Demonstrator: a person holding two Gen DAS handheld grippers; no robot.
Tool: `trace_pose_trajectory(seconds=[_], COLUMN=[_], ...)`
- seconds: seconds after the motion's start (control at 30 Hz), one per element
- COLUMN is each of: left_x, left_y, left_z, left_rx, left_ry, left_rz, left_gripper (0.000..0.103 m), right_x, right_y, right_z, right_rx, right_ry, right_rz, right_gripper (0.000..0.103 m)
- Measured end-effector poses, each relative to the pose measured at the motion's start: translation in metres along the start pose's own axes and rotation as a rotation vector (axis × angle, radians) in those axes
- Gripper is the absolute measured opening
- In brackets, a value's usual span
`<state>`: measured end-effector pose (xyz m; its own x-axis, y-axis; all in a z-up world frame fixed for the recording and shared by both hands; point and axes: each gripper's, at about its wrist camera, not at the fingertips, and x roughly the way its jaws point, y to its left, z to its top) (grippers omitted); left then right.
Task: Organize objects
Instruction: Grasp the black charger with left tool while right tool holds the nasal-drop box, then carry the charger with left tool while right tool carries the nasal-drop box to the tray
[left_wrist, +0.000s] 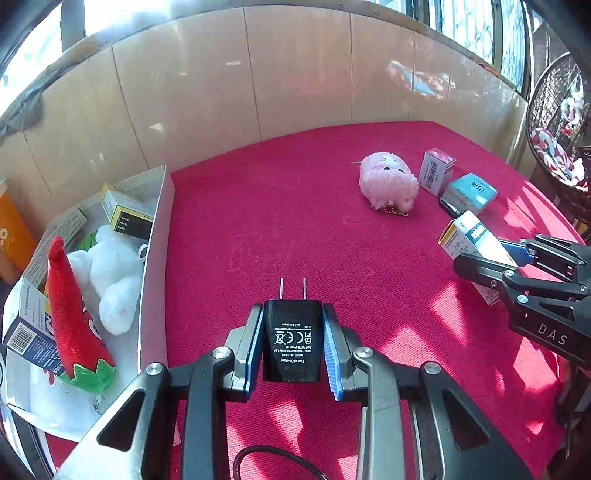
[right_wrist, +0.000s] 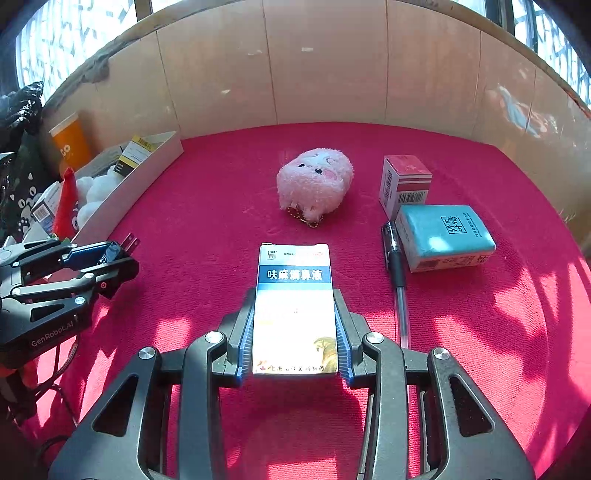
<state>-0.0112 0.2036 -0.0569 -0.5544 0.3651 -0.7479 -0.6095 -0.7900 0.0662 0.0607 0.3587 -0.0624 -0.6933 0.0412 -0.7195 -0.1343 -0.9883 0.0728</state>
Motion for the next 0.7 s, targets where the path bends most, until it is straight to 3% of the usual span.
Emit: trace_pose_trajectory(seconds=[0.2, 0.7], left_x=[-0.032, -0.069], left_y=[0.002, 0.058], left_z=[0.006, 0.008], left_rx=[0.012, -0.114], left_ry=[-0.094, -0.191], left_rz=[0.016, 0.046], left_gripper=[0.029, 0.029], right_x=[-0.026, -0.043], right_y=[0.018, 0.083], right_z=[0.016, 0.050], right_rx=[-0.020, -0.110], right_ry=[-0.067, -0.129], right_rz=[0.012, 0.078], right_gripper=[0.036, 0.036])
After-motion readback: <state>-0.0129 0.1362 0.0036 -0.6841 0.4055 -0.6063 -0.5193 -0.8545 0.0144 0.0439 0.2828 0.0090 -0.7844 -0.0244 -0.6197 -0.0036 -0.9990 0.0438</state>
